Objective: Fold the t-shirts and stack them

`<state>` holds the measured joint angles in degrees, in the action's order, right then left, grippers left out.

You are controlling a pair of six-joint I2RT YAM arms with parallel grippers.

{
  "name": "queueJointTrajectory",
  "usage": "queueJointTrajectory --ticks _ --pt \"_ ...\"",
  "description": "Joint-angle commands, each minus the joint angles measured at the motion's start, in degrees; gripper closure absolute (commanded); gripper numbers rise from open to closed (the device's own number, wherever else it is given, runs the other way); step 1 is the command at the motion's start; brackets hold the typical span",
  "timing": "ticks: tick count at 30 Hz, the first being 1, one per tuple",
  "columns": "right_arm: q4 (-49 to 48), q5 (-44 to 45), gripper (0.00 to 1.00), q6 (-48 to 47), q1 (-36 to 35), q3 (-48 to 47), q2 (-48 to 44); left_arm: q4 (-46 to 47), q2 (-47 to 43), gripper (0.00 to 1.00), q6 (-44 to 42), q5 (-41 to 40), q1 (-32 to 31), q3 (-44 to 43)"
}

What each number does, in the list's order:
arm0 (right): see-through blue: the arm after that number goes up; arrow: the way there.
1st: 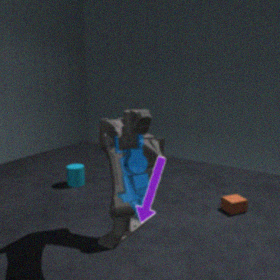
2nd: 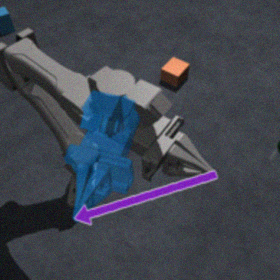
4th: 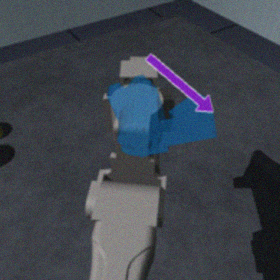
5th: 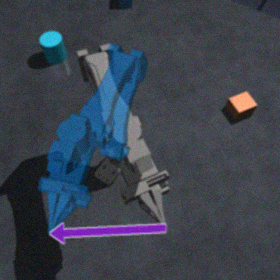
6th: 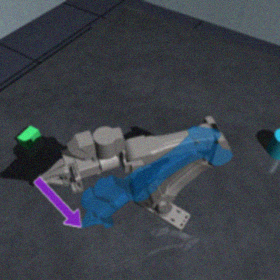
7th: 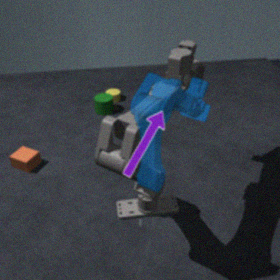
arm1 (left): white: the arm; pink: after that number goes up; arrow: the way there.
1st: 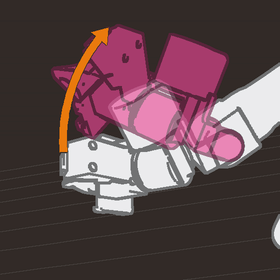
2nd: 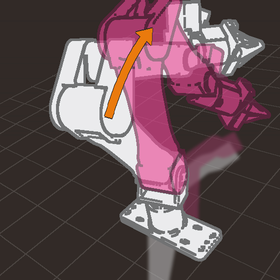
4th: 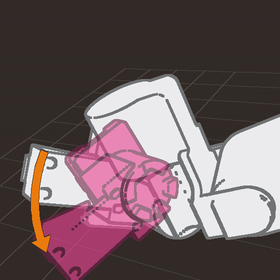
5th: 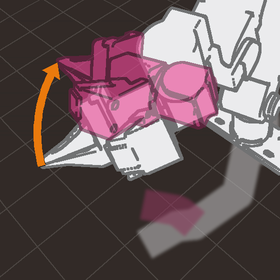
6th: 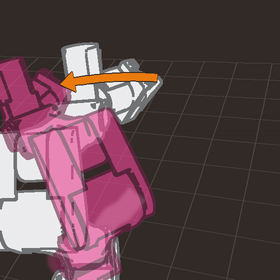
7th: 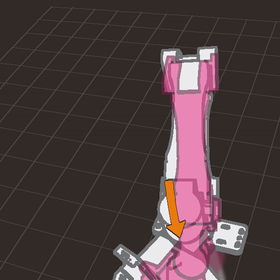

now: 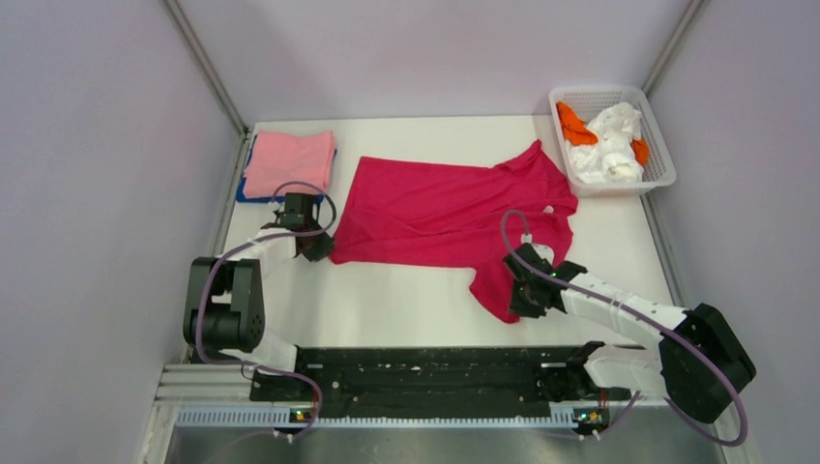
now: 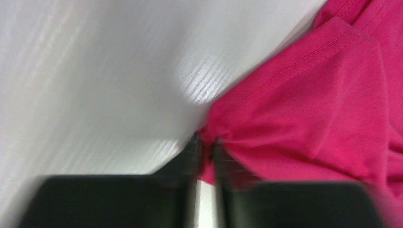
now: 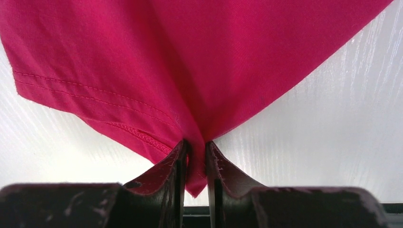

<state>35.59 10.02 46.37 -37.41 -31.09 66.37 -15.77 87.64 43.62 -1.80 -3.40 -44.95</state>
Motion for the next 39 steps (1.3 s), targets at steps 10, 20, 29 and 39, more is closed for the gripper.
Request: queueJointTrajectory --ticks 10,20,29,39 --pt "3.44 6.01 1.0 0.78 -0.74 -2.02 -4.98 -2.28 -10.29 1.0 -0.92 0.47 0.32 1.08" --pt "12.55 29.62 1.0 -5.38 0.58 -24.8 -18.71 -7.75 -28.04 1.0 -2.09 0.36 0.33 -9.9" --pt "6.04 31.75 1.0 -25.53 0.55 -55.16 -23.75 -13.04 -36.72 1.0 -5.19 -4.82 0.32 -32.45" --pt "10.61 10.36 1.0 -35.59 0.55 -86.1 -19.04 -20.84 -39.0 1.0 -9.65 -0.8 0.32 -59.57"
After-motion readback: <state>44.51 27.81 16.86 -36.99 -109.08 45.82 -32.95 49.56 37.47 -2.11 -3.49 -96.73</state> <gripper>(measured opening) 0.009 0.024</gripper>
